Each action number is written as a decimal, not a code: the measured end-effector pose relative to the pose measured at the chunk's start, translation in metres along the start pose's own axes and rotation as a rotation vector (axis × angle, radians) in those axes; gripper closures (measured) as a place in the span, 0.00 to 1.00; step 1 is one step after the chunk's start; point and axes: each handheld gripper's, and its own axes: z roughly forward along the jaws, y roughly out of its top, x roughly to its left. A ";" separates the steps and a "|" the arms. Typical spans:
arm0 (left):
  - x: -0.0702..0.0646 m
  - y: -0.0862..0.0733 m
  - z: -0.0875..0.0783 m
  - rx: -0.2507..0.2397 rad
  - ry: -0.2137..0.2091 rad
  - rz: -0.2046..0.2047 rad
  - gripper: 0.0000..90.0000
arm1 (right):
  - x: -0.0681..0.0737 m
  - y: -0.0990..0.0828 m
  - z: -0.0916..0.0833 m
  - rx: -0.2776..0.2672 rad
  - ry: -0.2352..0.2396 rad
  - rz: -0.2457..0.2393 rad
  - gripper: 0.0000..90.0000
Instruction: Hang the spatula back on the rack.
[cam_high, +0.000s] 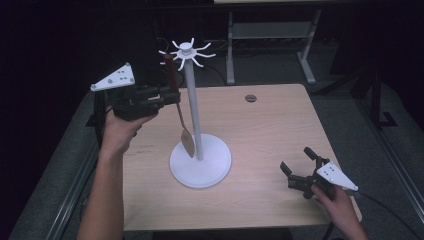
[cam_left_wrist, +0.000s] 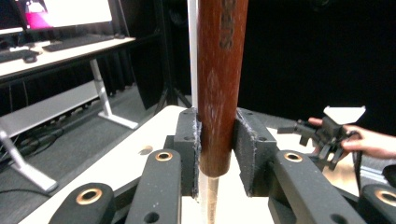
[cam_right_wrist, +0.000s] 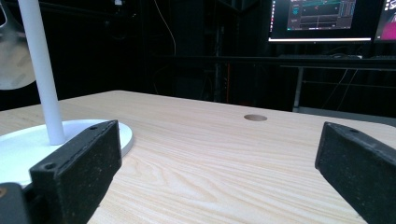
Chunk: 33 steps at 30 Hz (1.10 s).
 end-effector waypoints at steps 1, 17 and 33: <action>0.000 0.000 -0.002 -0.001 -0.001 0.001 0.77 | 0.000 0.000 0.000 0.000 0.000 0.001 0.00; 0.003 -0.017 -0.028 0.073 0.058 -0.043 0.59 | 0.000 0.000 0.000 0.000 0.000 -0.001 0.00; 0.005 -0.061 -0.049 0.174 0.178 -0.108 0.43 | 0.000 0.000 0.000 0.000 0.000 0.000 0.00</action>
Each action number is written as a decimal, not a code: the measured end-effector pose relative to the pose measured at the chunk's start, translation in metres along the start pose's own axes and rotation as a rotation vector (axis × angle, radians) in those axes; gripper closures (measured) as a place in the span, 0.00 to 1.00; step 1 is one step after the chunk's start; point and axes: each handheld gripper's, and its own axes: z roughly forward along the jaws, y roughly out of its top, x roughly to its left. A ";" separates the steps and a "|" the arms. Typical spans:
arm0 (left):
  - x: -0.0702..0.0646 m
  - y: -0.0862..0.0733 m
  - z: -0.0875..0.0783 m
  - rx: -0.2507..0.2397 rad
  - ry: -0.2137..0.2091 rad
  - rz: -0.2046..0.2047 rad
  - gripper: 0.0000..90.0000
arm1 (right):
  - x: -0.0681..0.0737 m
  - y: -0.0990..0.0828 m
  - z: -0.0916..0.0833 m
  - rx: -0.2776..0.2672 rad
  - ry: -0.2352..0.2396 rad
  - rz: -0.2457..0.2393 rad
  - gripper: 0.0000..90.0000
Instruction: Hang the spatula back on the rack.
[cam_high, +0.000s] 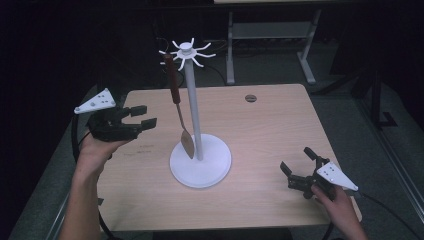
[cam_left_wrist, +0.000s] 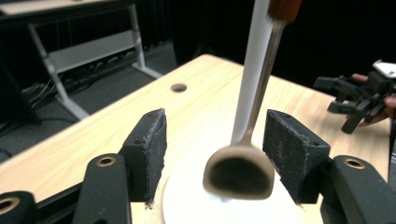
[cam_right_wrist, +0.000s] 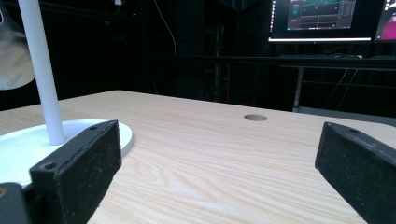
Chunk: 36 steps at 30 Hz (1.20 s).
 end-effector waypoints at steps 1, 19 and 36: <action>0.000 -0.004 0.000 0.005 0.007 -0.005 0.42 | 0.000 0.000 0.000 0.000 0.000 -0.001 0.00; 0.002 -0.074 0.003 0.113 0.131 -0.079 0.30 | 0.000 0.000 0.000 0.001 0.000 -0.001 0.00; -0.001 -0.144 0.003 0.217 0.242 -0.140 0.24 | 0.000 0.000 0.000 0.002 -0.001 -0.002 0.00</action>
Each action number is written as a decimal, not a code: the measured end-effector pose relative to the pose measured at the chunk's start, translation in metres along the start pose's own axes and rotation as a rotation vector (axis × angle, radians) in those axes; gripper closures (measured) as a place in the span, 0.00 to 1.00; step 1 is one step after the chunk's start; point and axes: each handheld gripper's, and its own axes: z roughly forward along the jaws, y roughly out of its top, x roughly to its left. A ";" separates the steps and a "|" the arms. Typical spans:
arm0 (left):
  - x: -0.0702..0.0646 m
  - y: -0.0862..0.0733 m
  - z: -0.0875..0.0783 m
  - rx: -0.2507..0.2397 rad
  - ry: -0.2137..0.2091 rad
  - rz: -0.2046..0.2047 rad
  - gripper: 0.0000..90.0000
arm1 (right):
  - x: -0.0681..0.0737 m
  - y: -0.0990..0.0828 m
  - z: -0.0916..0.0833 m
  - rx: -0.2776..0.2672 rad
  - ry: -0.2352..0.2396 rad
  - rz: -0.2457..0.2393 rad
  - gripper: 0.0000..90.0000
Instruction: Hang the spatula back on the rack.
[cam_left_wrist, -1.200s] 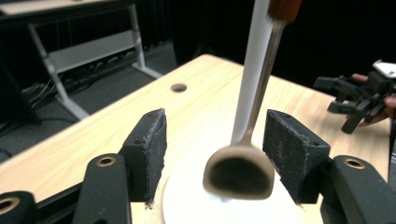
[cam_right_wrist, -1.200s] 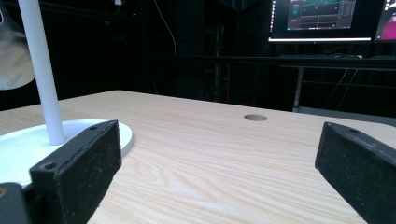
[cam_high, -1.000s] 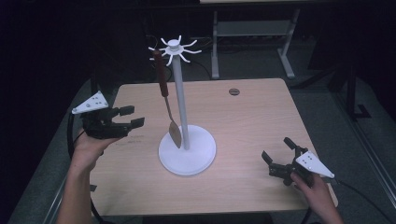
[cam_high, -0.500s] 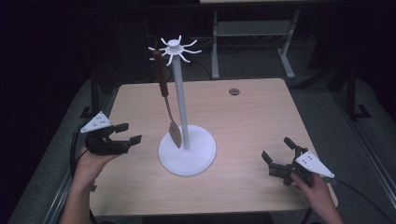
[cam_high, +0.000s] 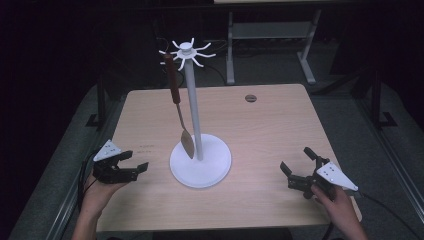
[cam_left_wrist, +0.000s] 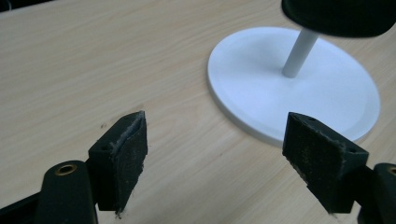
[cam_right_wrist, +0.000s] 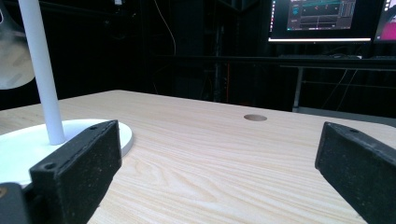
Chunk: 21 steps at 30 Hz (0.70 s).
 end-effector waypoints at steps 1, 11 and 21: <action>0.001 -0.003 0.000 0.007 0.004 -0.001 0.23 | 0.000 0.000 0.000 0.000 0.000 0.001 0.00; 0.007 -0.025 0.003 0.043 0.040 -0.032 0.21 | 0.000 0.000 0.000 -0.001 0.000 0.001 0.00; 0.008 -0.039 0.012 0.105 0.061 -0.029 0.18 | 0.000 0.000 0.000 -0.001 0.000 0.001 0.00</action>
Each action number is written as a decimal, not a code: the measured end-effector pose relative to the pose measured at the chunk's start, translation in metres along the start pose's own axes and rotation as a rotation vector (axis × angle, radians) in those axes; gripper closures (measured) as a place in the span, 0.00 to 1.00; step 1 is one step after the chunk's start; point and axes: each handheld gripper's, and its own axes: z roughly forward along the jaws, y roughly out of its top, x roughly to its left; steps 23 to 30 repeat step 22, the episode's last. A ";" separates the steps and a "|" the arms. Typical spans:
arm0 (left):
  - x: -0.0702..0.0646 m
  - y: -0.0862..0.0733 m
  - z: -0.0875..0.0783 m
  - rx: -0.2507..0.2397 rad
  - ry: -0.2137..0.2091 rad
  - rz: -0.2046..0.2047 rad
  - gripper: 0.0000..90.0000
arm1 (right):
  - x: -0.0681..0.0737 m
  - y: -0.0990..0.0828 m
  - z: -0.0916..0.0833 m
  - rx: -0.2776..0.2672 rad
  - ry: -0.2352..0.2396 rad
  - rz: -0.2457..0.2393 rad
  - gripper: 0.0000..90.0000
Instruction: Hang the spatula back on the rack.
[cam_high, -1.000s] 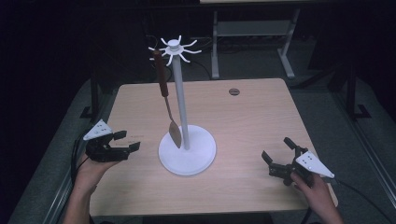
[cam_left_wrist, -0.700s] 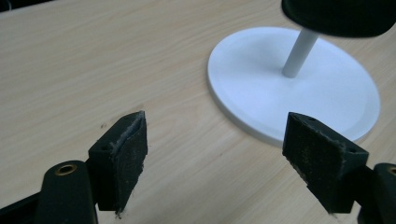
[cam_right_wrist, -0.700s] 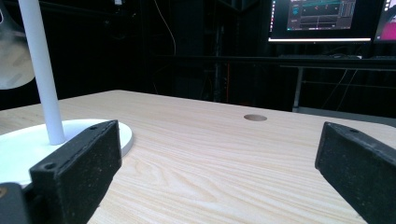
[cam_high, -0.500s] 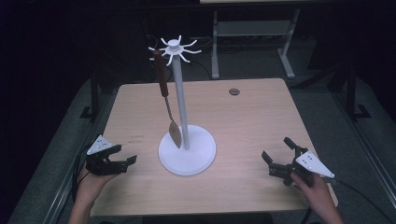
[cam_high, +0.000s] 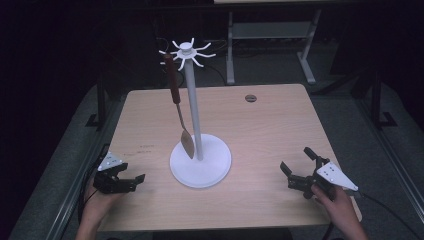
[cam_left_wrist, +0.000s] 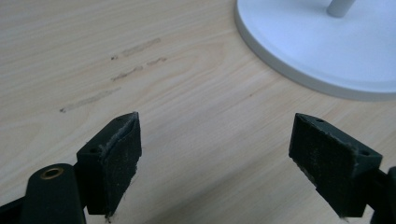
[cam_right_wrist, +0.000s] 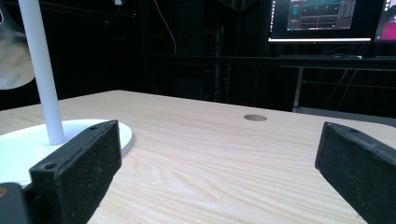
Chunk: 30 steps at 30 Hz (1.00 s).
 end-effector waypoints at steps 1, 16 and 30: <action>0.000 -0.001 0.001 0.010 0.000 0.005 0.17 | 0.000 0.000 0.000 0.000 0.000 0.001 0.00; 0.004 -0.011 0.014 0.077 0.008 0.046 0.16 | 0.000 0.000 0.000 0.002 -0.001 -0.009 0.00; 0.005 -0.011 0.013 0.075 0.017 0.048 0.16 | 0.001 0.000 0.000 0.001 -0.002 -0.007 0.00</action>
